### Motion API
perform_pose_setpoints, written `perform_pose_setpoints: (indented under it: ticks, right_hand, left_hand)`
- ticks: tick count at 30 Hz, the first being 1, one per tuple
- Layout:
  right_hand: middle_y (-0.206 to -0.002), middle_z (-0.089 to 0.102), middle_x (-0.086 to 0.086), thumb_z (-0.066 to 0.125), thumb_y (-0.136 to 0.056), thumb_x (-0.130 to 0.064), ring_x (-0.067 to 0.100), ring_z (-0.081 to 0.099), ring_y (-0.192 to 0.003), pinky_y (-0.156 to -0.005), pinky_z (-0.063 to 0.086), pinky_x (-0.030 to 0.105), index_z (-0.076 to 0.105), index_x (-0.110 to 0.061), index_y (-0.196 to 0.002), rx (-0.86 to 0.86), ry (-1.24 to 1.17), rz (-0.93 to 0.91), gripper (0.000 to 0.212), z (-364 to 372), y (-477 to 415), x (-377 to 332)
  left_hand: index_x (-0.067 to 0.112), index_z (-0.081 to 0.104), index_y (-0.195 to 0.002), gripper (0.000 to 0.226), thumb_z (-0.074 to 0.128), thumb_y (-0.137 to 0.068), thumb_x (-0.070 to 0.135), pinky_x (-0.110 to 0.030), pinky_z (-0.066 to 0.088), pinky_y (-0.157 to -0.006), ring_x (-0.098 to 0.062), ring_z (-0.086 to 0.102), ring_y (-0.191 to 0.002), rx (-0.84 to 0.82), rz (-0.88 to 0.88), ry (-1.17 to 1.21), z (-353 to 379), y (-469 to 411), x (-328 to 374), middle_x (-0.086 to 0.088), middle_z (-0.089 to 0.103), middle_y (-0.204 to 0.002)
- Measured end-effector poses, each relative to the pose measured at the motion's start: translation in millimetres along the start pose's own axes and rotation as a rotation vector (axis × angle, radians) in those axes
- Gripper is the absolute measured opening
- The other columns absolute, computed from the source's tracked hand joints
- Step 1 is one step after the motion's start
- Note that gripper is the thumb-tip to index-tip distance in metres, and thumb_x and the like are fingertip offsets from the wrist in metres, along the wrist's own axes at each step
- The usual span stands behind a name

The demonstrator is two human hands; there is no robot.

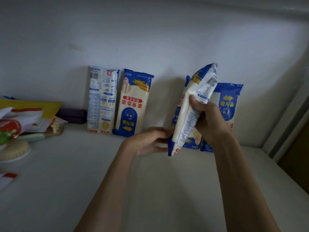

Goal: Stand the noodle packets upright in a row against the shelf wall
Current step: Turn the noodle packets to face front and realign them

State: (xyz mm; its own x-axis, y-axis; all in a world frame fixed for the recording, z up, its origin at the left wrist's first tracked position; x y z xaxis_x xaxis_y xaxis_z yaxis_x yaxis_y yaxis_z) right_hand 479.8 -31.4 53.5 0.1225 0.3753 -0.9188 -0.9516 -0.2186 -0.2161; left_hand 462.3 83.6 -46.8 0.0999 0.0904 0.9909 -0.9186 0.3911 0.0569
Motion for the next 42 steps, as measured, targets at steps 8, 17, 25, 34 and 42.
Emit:
perform_pose_setpoints:
  ticks: [8, 17, 25, 34, 42]
  right_hand:
    - [-0.106, 0.064, 0.009, 0.048, -0.094, -0.027, 0.026, 0.062, -0.097, -0.092, 0.05, 0.044, 0.057, -0.012, -0.126, -0.078, -0.301, 0.069, 0.036, 12, 10, 16]
    - [-0.103, 0.07, 0.005, 0.02, -0.095, -0.062, 0.019, 0.066, -0.096, -0.084, 0.053, 0.042, 0.062, -0.024, -0.1, 0.141, 0.337, 0.045, 0.057, -2, 2, -5]
    - [-0.1, 0.074, 0.007, 0.065, -0.089, -0.035, 0.022, 0.073, -0.087, -0.077, 0.06, 0.043, 0.064, -0.004, -0.111, 0.317, 0.365, -0.094, 0.038, -20, 6, -27]
    - [-0.088, 0.067, 0.003, 0.066, -0.09, -0.025, 0.016, 0.068, -0.076, -0.062, 0.056, 0.035, 0.051, -0.007, -0.109, 0.461, 0.03, -0.029, 0.03, -32, 10, -19]
    - [-0.113, 0.072, 0.009, 0.07, -0.084, -0.014, 0.025, 0.07, -0.104, -0.086, 0.057, 0.045, 0.063, -0.008, -0.116, 0.188, -0.006, -0.018, 0.033, -44, 2, -25]
  left_hand:
    - [0.004, 0.068, -0.111, 0.067, 0.091, -0.056, 0.036, -0.033, 0.052, -0.087, -0.023, 0.068, -0.101, -0.052, 0.029, -0.032, 3, -4, -1, -0.011, 0.073, -0.106]
    - [0.009, 0.071, -0.1, 0.047, 0.087, -0.064, 0.035, -0.031, 0.055, -0.082, -0.02, 0.072, -0.086, 0.369, 0.117, -0.296, -32, 7, 20, -0.005, 0.077, -0.091]
    - [0.017, 0.07, -0.097, 0.044, 0.089, -0.06, 0.033, -0.028, 0.055, -0.081, -0.013, 0.072, -0.086, 0.35, 0.117, -0.272, -41, 11, 21, 0.004, 0.078, -0.088]
    - [0.007, 0.064, -0.112, 0.072, 0.095, -0.048, 0.02, -0.042, 0.058, -0.085, -0.026, 0.07, -0.103, 0.023, 0.14, 0.379, -30, 9, 2, -0.014, 0.072, -0.112]
    - [0.008, 0.059, -0.126, 0.052, 0.074, -0.077, 0.016, -0.036, 0.054, -0.086, -0.022, 0.067, -0.1, 0.228, 0.334, 0.452, -55, 13, 25, -0.007, 0.07, -0.11]
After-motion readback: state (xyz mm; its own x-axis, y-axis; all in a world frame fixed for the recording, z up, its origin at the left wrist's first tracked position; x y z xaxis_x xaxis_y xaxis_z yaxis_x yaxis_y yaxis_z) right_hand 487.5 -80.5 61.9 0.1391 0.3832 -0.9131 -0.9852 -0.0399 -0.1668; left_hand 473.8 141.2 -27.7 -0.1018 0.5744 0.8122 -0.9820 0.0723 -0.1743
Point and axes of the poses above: each hand's wrist, its own y-axis away from the middle knuckle, its own z-axis out of the palm, x = y × z, the point moved 10 cm from there along -y, towards the middle knuckle
